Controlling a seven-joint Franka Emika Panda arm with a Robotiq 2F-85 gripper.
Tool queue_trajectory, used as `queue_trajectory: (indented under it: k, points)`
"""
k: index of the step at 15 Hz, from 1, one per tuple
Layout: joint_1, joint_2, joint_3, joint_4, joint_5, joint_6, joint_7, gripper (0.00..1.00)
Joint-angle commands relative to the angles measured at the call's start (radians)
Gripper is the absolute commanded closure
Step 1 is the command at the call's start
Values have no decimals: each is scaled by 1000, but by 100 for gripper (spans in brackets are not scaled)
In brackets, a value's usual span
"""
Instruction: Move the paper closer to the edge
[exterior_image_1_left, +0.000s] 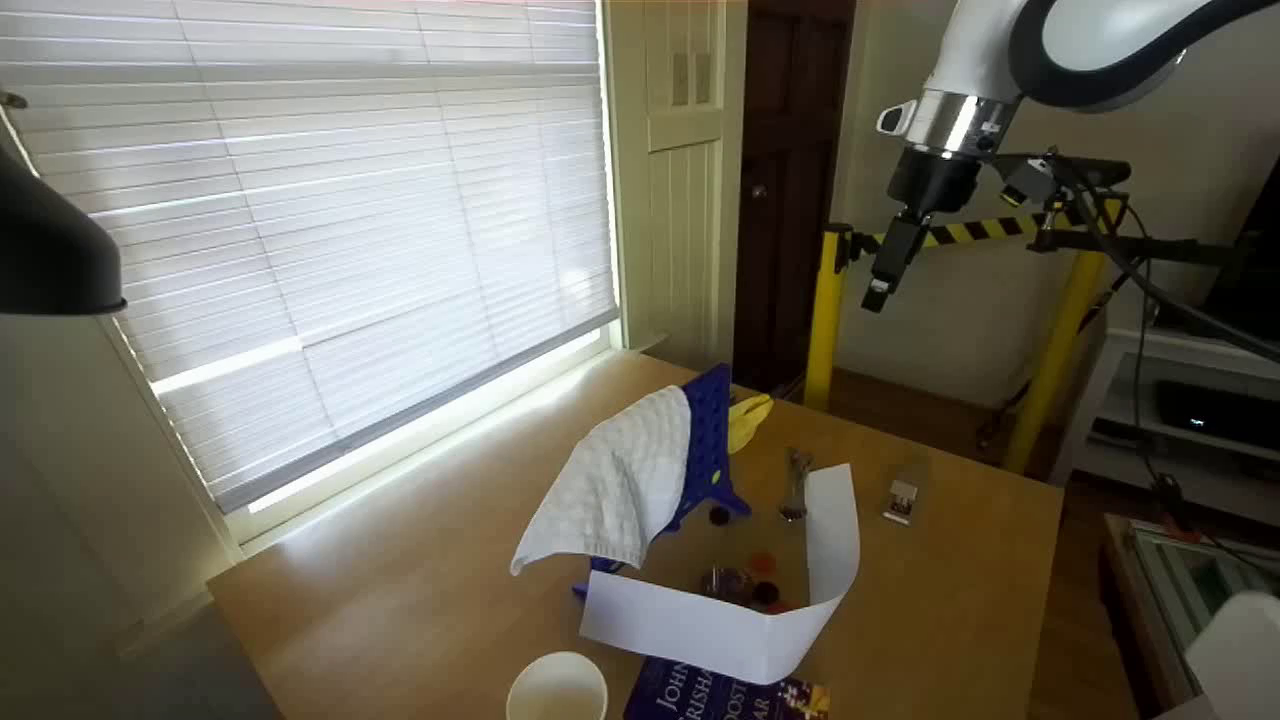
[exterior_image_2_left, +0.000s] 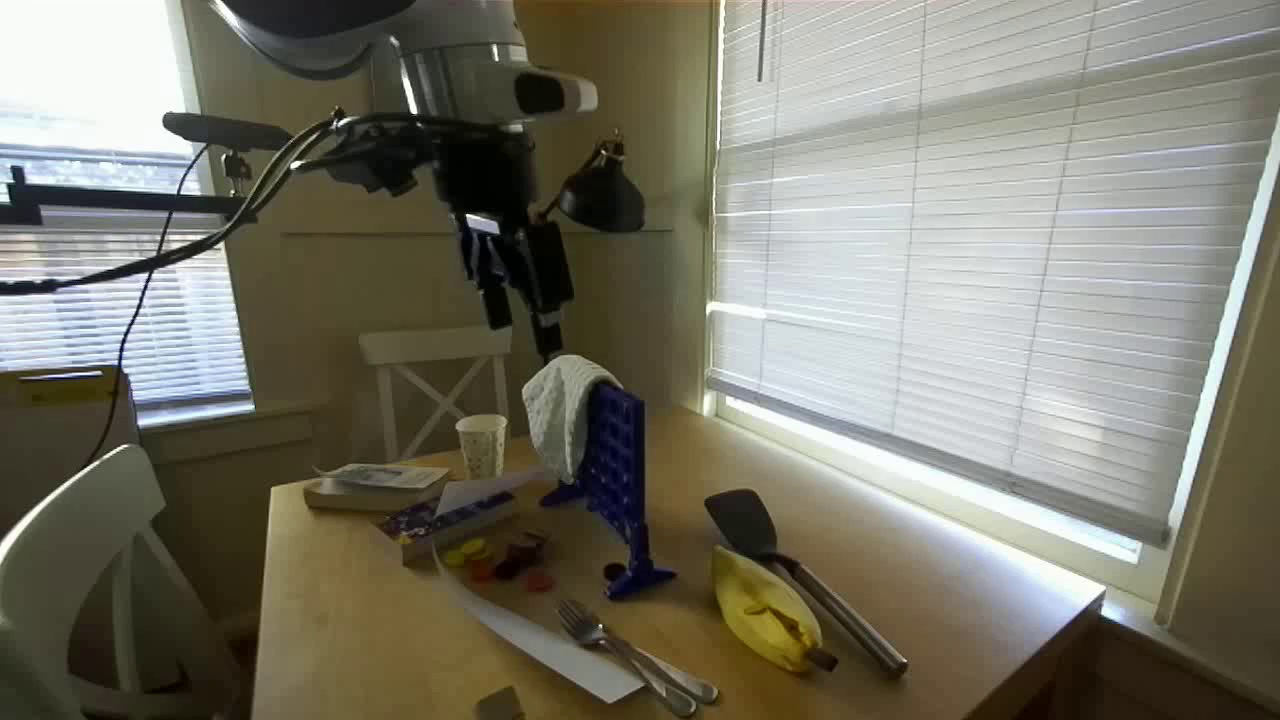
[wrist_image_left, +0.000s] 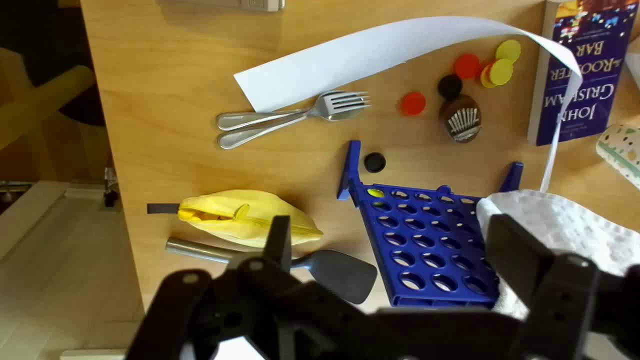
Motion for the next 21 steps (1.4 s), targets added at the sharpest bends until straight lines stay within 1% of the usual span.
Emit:
queue_trajectory:
  k: [1, 10, 11, 12, 15, 16, 17, 18, 19, 20, 21]
  points:
    - [-11, 1, 10, 2, 6, -3, -5, 0]
    - [-11, 1, 10, 2, 6, -3, -5, 0]
    - [-12, 15, 12, -5, 23, 8, 25, 0]
    - [-2, 27, 5, -32, 67, 58, 43, 0]
    - [2, 67, 8, -103, 121, 149, 71, 0]
    - [0, 93, 16, -126, 137, 184, 99, 0]
    - [1, 118, 19, -138, 159, 186, 123, 0]
    - [-5, 148, 30, -157, 178, 223, 176, 0]
    - [3, 177, 27, -168, 214, 239, 189, 0]
    - [-4, 211, 40, -179, 224, 270, 242, 0]
    - [0, 242, 41, -182, 251, 271, 267, 0]
